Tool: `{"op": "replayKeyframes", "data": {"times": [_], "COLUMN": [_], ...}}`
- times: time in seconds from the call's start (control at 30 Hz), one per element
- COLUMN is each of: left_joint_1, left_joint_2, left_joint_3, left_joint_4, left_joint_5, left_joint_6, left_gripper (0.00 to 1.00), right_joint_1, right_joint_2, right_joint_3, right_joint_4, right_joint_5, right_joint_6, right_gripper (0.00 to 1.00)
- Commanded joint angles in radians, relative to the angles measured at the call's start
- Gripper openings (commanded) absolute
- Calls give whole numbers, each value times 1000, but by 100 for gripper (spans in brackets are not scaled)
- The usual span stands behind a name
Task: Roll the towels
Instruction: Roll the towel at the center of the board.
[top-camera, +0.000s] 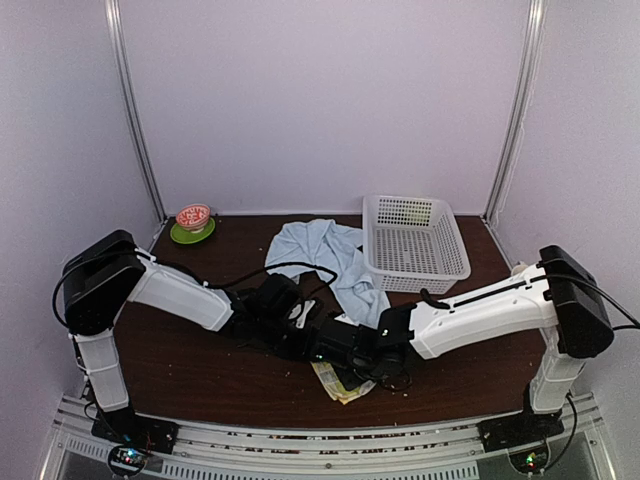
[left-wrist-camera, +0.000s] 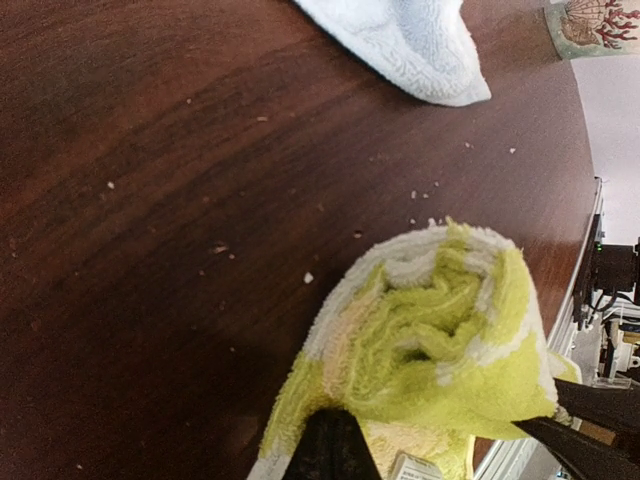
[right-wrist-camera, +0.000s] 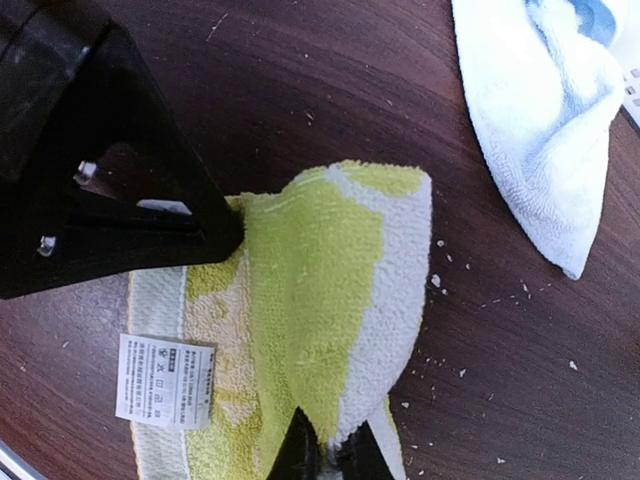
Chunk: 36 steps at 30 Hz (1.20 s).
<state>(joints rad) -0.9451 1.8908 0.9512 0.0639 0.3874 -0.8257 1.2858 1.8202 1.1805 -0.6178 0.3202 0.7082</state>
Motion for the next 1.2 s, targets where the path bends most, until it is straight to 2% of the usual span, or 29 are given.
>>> {"op": "replayKeyframes", "data": {"times": [0.0,0.1,0.2,0.4,0.7,1.17], "left_joint_1": [5,4,5,5,5,6], "left_joint_2": [25,24,24,25,-11,-173], "left_joint_3": [-9,-13,-11,-12,-27,-68], "left_joint_4": [10,10,13,12,0,-45], "left_joint_5": [2,2,3,5,-8,-6], "left_joint_6": [-5,-4,-4,-3,-1,9], "left_gripper": [0,0,0,0,0,0], "right_joint_1": [13,17,22,22,16,-12], "right_joint_2": [17,20,8,-32,-51,-58], "right_joint_3": [35,42,36,-9,-76,-165], "right_joint_4": [-29,-25,6,104,211,330], "right_joint_5": [30,14,-21,-112,-214,-312], "right_joint_6": [-19,-29,-43,-66,-67,-54], "right_gripper": [0,0,12,24,31,45]}}
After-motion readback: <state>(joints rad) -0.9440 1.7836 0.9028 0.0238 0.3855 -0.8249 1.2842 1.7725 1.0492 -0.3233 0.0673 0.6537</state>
